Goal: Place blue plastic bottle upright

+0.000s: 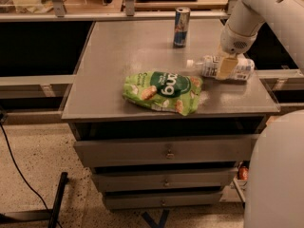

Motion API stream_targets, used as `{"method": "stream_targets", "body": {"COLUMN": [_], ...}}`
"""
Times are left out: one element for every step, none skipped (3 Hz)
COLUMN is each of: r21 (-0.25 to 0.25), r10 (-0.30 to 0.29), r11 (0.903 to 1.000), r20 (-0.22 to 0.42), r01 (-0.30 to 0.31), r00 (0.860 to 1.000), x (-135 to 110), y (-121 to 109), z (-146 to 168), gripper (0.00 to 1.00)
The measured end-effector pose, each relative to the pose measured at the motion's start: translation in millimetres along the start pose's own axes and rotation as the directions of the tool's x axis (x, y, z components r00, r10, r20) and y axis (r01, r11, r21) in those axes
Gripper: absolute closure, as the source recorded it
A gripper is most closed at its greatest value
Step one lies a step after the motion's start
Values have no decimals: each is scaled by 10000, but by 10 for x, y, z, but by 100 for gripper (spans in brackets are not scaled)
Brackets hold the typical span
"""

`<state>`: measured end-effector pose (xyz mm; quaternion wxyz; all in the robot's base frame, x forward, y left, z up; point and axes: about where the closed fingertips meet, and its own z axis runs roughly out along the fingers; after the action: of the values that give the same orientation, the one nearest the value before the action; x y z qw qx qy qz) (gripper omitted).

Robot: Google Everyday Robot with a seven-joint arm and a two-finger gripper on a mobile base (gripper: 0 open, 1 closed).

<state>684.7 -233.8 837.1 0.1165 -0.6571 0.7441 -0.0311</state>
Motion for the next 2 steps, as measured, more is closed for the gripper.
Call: {"method": "stream_targets", "body": {"r21": [-428, -557], "r10": [185, 779], "r11": [9989, 9960], "r20": [350, 1659], "r01": [-170, -695], "r00": [9992, 9831], "x": [-67, -156], "y": [106, 171], "z": [-77, -361], "gripper": [100, 100]}}
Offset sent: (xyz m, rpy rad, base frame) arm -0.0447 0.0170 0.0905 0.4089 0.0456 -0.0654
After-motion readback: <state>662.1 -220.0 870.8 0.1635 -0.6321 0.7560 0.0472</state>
